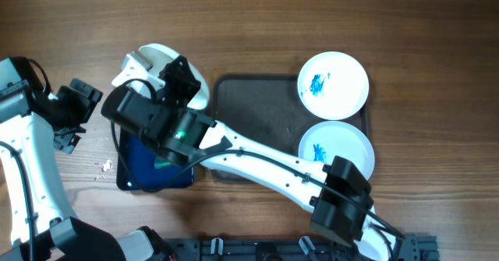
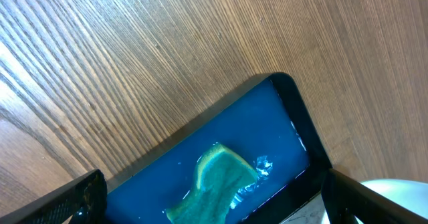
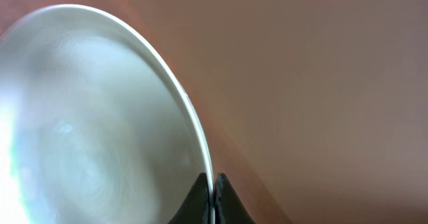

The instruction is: Clean dirty plates on tray and stack at the side

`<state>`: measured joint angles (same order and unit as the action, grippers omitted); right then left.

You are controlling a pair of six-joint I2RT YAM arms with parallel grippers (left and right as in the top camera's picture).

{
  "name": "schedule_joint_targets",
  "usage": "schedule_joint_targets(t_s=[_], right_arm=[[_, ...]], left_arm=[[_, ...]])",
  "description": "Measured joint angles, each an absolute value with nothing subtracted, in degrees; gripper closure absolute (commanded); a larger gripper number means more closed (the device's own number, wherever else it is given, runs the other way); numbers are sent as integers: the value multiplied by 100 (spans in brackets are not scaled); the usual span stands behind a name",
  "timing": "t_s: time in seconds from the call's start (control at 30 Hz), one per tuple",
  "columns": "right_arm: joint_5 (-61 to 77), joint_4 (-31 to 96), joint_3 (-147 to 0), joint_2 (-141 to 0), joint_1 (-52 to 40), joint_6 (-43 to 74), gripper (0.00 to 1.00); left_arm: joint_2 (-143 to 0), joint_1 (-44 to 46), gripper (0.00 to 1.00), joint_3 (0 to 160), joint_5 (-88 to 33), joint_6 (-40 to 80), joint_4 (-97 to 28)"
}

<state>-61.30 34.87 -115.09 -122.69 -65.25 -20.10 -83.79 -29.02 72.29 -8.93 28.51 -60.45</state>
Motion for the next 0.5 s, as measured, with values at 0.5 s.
schedule_joint_targets(t_s=[0.5], right_arm=[[-6455, 3439, -11531, -12265, -6589, -1730, 96]], left_arm=[[-8379, -2902, 0, 7229, -893, 2849, -6093]])
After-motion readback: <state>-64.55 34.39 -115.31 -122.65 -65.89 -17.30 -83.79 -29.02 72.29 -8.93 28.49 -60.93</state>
